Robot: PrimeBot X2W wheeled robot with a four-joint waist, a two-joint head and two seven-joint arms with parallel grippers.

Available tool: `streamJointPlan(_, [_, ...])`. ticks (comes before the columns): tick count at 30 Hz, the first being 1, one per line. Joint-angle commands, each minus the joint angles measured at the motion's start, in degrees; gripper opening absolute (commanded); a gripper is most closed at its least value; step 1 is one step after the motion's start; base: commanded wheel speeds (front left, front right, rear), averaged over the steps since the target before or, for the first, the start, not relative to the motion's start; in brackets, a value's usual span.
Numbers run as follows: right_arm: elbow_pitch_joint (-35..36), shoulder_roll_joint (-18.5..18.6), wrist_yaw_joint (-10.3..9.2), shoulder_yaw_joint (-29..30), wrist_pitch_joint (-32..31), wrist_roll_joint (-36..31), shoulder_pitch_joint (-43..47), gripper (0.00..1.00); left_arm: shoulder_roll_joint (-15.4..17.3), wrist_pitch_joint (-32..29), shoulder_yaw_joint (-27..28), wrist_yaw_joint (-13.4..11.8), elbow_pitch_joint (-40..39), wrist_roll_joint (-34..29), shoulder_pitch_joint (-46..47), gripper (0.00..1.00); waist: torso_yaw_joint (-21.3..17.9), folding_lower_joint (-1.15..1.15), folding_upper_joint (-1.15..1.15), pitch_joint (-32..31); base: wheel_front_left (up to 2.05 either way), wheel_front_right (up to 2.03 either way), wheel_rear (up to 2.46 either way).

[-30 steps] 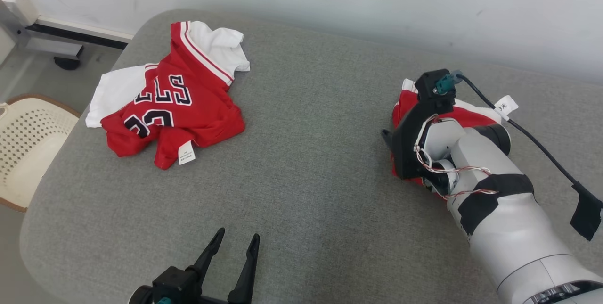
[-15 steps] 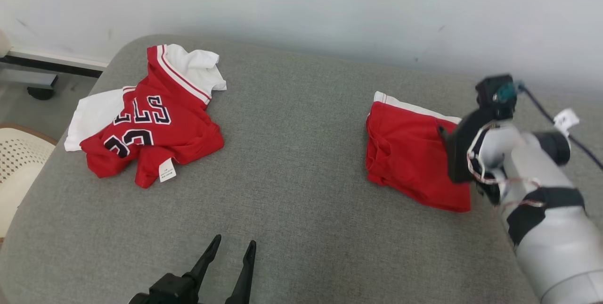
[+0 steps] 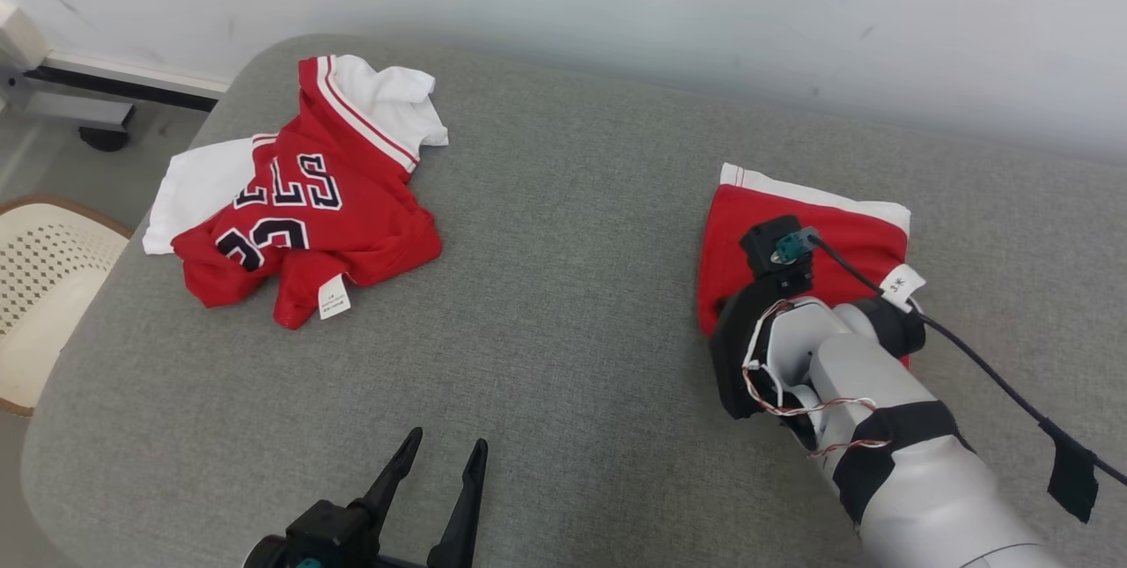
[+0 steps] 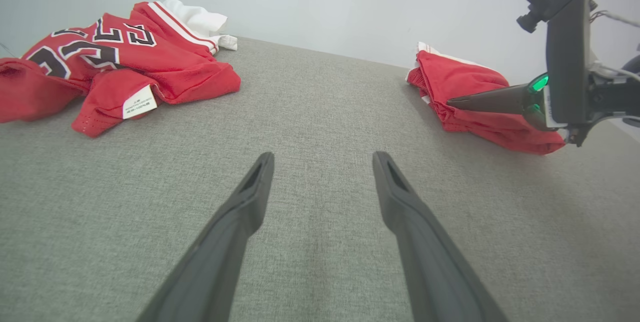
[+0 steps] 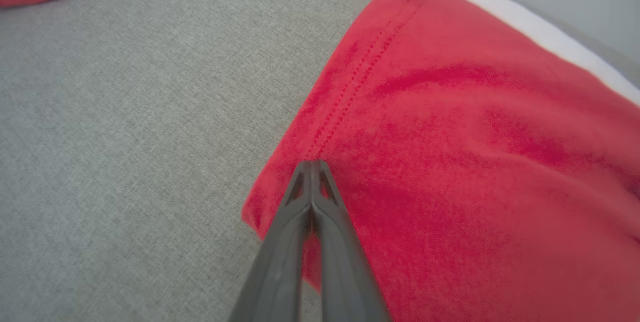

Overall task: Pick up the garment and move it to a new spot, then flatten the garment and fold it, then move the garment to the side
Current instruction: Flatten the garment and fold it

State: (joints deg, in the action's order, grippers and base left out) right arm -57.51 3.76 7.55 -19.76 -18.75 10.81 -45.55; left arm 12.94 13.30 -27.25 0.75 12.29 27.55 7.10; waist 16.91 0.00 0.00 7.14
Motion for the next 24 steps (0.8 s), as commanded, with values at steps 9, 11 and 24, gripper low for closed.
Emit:
streamJointPlan(9, [4.8,-0.9,-0.13,-4.2,3.0,7.4,2.9,0.22,0.7,0.9,0.9,-0.4,0.0,0.7,-1.4,1.00,-0.3,0.00,0.00,-2.1,0.00,0.00,0.00])
streamJointPlan(11, [7.1,-0.8,-0.13,-3.9,4.8,9.1,4.1,1.00,0.9,1.2,1.3,-0.6,-0.2,0.6,-1.5,1.00,-1.1,0.00,0.00,-3.0,0.00,0.00,0.00])
streamJointPlan(24, [29.2,3.8,-0.13,13.0,16.8,6.4,23.9,1.00,2.7,1.9,11.7,-2.5,-5.2,-1.2,-5.7,1.00,-8.7,0.00,0.00,-7.6,0.00,0.00,0.00])
